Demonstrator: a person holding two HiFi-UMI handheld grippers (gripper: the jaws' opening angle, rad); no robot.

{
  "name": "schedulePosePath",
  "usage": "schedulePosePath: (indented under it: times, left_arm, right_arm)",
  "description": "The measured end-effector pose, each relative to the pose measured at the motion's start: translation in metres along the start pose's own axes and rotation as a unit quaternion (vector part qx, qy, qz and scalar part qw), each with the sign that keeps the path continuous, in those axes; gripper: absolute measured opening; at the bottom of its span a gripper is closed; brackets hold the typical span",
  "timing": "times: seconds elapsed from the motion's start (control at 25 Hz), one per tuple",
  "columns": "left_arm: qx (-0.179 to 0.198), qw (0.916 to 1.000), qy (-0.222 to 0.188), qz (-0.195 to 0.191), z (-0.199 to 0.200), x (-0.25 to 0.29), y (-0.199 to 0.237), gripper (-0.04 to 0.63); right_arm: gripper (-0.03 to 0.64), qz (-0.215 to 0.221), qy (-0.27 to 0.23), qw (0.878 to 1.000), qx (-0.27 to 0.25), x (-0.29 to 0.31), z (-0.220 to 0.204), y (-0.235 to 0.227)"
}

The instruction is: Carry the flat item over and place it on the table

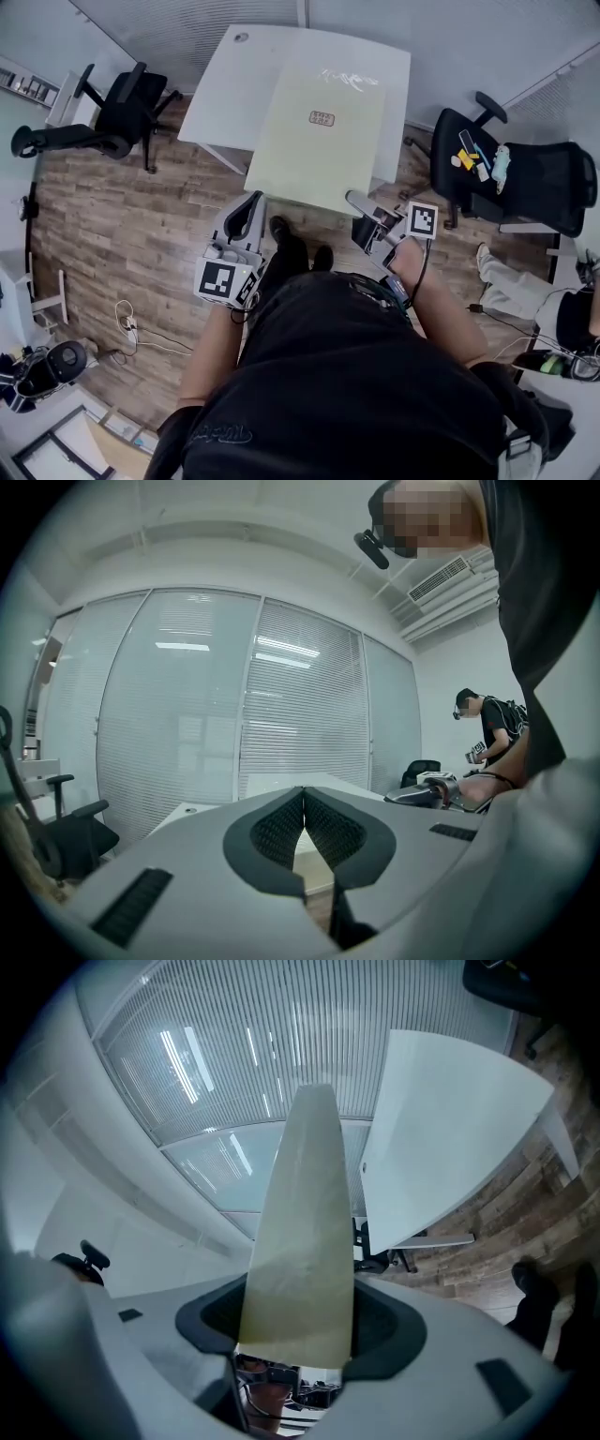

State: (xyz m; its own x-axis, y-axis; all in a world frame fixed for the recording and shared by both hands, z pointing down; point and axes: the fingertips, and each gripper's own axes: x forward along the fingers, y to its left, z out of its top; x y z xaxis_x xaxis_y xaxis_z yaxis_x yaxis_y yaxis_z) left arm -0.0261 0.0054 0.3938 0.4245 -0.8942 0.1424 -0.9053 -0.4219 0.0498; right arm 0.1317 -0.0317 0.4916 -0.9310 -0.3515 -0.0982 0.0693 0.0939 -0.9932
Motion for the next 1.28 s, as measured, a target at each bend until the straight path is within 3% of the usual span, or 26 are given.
schedulePosePath:
  times: [0.4, 0.76, 1.28]
  left_arm:
    - [-0.003, 0.9995, -0.008, -0.03, 0.006, 0.026, -0.004, 0.015]
    - [-0.015, 0.9993, -0.005, -0.033, 0.002, 0.041, 0.018, 0.014]
    - [-0.024, 0.999, 0.009, -0.037, -0.004, 0.079, 0.107, 0.014]
  right_arm:
    - [0.296, -0.006, -0.034, 0.999, 0.0, -0.018, 0.013, -0.005]
    - [0.296, -0.012, -0.046, 0.999, -0.005, -0.004, 0.031, -0.008]
    - [0.296, -0.035, -0.054, 0.998, 0.007, 0.067, 0.072, -0.035]
